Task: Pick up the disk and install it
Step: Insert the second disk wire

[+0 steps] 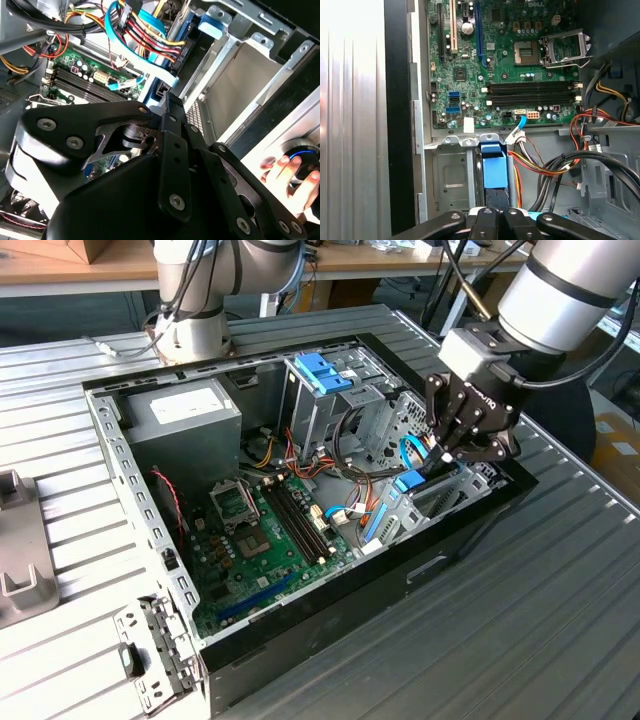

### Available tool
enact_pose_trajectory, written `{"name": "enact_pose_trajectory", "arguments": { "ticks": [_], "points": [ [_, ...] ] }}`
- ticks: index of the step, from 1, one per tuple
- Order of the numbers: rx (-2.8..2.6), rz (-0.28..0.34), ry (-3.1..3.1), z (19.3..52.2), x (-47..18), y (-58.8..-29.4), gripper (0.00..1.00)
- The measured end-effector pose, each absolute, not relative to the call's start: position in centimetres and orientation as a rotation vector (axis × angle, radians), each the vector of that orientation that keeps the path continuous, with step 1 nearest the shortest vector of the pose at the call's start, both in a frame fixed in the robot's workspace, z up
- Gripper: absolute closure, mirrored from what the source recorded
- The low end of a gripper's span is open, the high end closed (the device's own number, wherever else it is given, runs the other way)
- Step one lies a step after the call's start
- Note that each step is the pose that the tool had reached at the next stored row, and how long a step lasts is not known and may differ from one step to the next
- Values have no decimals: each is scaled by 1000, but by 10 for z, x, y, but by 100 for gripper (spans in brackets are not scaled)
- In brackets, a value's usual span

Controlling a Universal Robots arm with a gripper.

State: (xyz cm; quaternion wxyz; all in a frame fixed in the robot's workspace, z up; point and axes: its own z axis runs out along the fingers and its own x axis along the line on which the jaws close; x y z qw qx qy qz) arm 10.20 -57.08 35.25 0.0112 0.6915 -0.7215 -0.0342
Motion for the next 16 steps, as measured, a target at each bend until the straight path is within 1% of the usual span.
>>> {"name": "enact_pose_trajectory", "arguments": {
  "ticks": [16],
  "points": [
    [2131,-155,-2227,353,140,-566,90]
  ]
}}
